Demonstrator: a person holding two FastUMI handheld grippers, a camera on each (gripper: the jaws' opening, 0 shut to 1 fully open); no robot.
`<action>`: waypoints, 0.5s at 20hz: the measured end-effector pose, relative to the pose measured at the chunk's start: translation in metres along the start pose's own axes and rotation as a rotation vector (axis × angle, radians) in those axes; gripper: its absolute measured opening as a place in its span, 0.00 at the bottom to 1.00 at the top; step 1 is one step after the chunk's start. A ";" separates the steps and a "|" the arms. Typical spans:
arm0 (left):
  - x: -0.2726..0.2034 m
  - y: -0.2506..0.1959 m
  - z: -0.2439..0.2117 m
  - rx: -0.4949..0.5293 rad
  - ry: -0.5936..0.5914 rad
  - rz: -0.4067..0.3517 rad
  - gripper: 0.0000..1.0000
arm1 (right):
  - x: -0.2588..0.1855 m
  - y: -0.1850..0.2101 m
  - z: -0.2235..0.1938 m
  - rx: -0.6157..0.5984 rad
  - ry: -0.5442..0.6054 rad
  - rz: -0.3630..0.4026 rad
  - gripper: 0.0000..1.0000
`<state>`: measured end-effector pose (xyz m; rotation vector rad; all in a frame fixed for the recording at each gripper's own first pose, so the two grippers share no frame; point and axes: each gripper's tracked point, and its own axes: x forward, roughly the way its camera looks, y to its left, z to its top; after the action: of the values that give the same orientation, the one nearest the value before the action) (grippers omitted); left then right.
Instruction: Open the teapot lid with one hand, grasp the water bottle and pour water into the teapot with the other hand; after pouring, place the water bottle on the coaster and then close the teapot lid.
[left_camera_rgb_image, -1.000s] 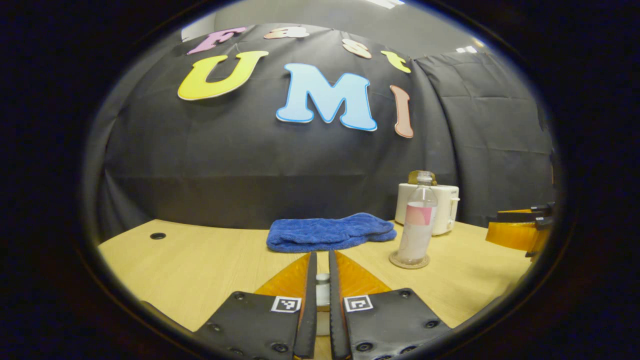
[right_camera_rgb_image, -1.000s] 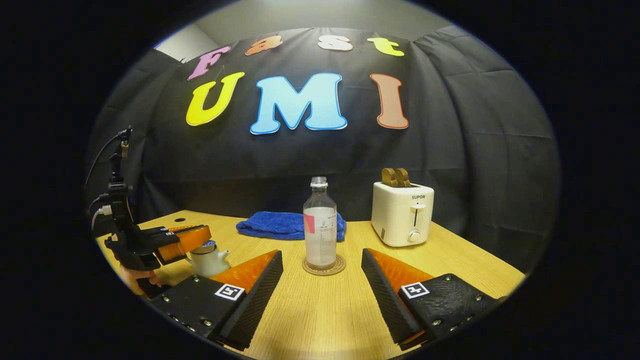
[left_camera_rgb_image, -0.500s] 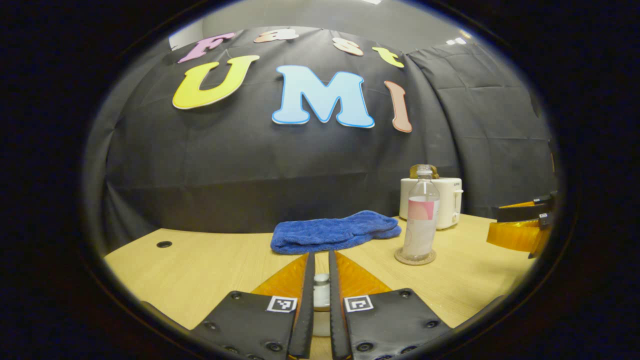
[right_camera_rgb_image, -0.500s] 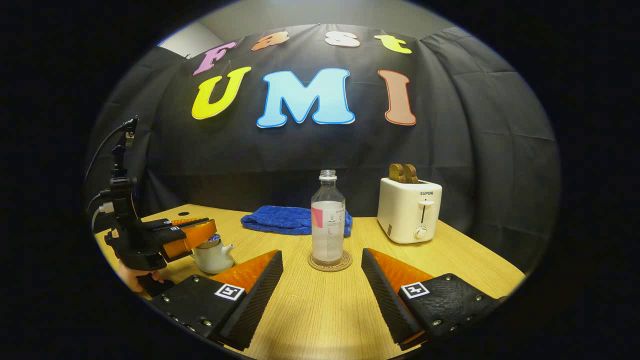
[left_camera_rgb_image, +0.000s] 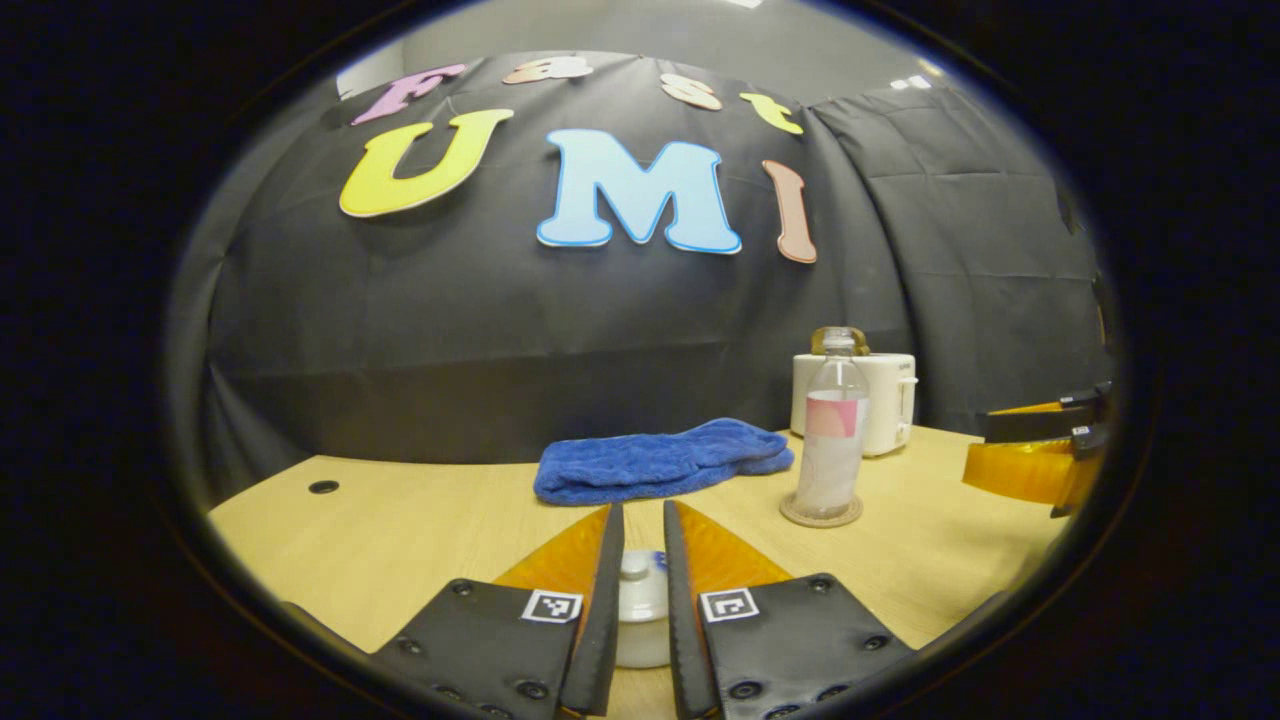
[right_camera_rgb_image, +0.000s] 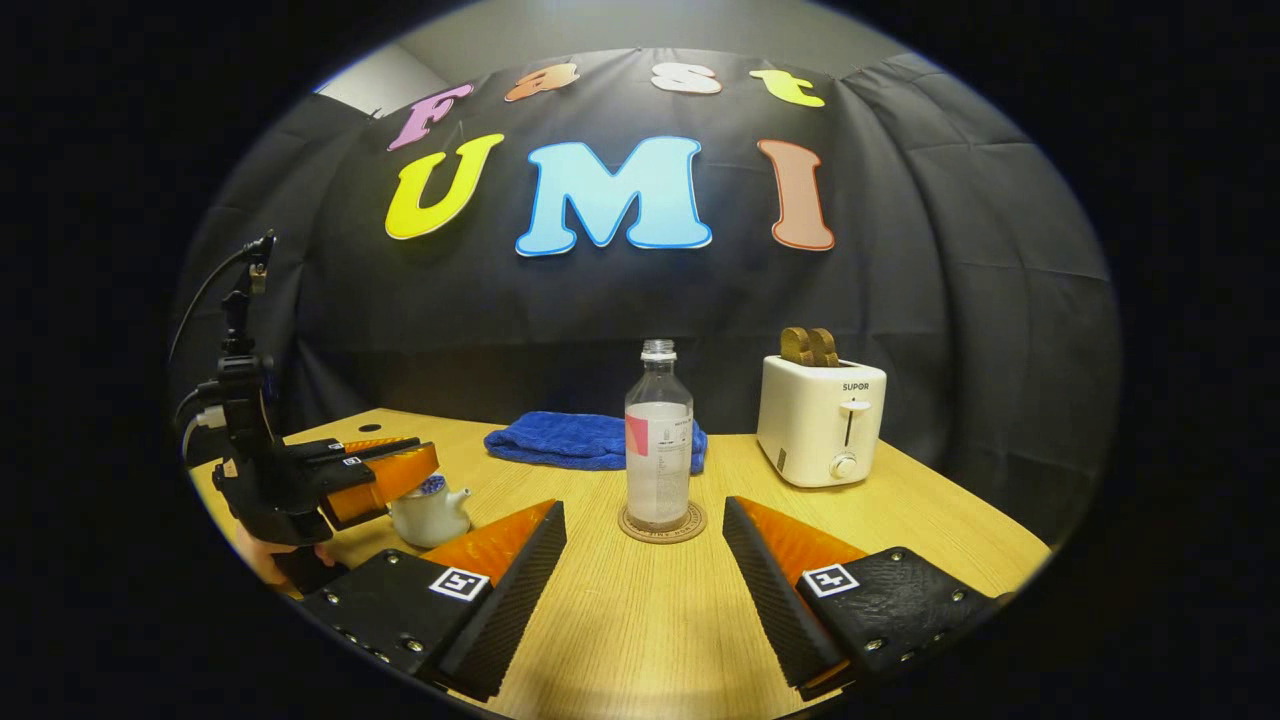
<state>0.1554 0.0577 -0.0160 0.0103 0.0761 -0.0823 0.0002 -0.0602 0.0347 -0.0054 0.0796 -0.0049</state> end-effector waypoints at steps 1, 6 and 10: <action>-0.002 -0.003 0.000 0.007 0.002 -0.001 0.31 | -0.001 0.001 0.001 -0.007 -0.004 -0.001 0.98; -0.025 -0.019 0.011 -0.037 -0.007 -0.009 0.36 | -0.006 0.004 0.008 -0.049 -0.039 -0.011 0.98; -0.047 -0.027 0.014 -0.023 -0.017 0.010 0.42 | -0.025 0.010 0.001 -0.099 -0.054 -0.028 0.98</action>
<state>0.1071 0.0349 0.0019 -0.0134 0.0598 -0.0713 -0.0245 -0.0502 0.0377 -0.1051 0.0260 -0.0287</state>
